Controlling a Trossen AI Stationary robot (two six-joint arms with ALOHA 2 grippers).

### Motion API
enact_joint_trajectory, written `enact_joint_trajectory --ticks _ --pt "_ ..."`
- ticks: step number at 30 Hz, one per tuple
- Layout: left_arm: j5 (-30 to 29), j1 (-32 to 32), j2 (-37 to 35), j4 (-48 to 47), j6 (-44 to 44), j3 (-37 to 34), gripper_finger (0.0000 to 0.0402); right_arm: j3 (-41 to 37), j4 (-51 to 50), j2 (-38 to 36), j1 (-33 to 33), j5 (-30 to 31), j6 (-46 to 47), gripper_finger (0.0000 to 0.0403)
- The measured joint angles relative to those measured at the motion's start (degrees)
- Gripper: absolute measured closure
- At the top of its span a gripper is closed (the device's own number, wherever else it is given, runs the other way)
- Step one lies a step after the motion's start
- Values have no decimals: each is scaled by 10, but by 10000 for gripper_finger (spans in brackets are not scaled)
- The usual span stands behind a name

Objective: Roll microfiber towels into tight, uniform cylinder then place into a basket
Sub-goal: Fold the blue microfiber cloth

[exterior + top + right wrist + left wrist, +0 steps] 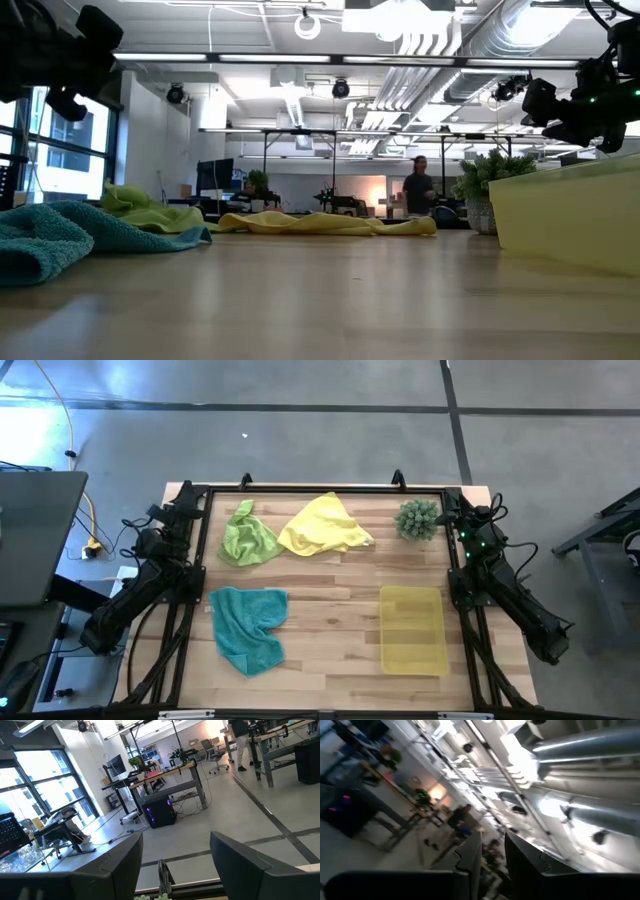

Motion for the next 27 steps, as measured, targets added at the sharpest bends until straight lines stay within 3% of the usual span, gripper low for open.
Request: enact_joint_trajectory --ticks 4,9,14,16,21,27 --pt "80 0 0 30 -19 0 326 0 0 0 0 0 0 178" --pt "140 0 0 97 -45 0 326 0 0 0 0 0 0 178" --pt "306 -1 0 191 53 1 326 0 0 0 0 0 0 178" --pt "341 -1 0 197 77 11 326 0 0 0 0 0 0 178" --pt "352 -1 25 132 96 74 326 0 0 0 0 0 0 178" --pt "372 -1 125 -5 159 188 326 0 0 0 0 0 0 178"
